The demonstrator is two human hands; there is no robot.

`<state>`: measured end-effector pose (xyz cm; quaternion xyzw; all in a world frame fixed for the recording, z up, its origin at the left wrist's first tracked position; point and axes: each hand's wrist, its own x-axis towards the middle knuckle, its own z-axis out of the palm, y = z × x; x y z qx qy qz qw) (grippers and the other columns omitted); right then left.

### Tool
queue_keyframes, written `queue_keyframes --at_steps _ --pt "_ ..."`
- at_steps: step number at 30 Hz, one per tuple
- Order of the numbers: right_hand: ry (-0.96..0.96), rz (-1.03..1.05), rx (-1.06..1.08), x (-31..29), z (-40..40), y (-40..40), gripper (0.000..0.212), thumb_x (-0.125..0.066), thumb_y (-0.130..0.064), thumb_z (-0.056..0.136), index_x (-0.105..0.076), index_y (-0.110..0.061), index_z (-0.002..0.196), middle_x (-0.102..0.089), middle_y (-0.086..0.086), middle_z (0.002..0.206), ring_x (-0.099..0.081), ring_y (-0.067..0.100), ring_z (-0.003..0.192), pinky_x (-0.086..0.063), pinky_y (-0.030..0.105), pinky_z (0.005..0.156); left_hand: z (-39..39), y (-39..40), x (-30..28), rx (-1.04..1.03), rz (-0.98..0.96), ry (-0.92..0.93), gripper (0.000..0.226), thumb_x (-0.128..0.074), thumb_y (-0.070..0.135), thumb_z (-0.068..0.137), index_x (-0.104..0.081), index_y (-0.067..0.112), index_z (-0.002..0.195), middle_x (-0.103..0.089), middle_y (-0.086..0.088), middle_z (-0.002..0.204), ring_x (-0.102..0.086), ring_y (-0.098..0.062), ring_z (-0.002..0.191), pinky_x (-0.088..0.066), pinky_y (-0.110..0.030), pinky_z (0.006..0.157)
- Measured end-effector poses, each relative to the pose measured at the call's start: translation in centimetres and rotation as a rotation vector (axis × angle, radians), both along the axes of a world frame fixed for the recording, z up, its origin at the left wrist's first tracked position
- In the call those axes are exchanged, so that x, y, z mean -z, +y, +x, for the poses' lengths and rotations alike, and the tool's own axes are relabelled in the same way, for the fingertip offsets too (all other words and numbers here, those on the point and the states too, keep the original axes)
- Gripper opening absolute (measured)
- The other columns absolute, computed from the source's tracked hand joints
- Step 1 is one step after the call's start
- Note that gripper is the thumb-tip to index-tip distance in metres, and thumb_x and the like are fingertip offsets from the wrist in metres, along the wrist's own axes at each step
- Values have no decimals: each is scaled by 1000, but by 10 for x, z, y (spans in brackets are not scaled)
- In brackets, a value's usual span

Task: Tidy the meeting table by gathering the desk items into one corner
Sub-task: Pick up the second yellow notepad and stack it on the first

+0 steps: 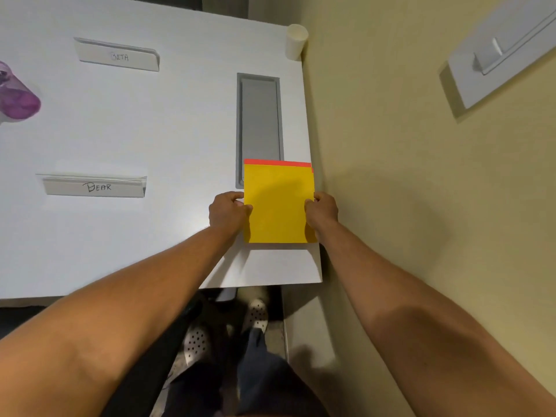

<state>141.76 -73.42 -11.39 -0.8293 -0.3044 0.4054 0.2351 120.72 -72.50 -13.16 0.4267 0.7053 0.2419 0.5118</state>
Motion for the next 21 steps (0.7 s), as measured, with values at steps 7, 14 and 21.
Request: queue_keyframes --at_steps 7,14,21 --pt "-32 -40 -24 22 13 13 28 -53 -21 108 -65 -5 127 -62 13 131 -59 26 110 -49 37 94 17 18 21 37 -29 22 37 -72 8 94 -74 14 130 -75 -11 126 -70 -33 114 -57 -47 102" --pt "-189 -134 -131 32 7 12 54 -47 -32 111 -40 -5 157 -33 17 159 -43 38 142 -37 44 117 20 17 38 92 -24 66 31 -71 7 93 -75 12 123 -76 -10 118 -67 -27 101 -49 -35 86" --pt "-161 -128 -86 42 9 16 52 -43 -27 112 -37 -3 158 -35 17 161 -42 38 145 -36 47 122 26 17 42 113 -14 81 16 -69 8 92 -78 11 105 -73 -6 96 -65 -25 88 -51 -35 79"
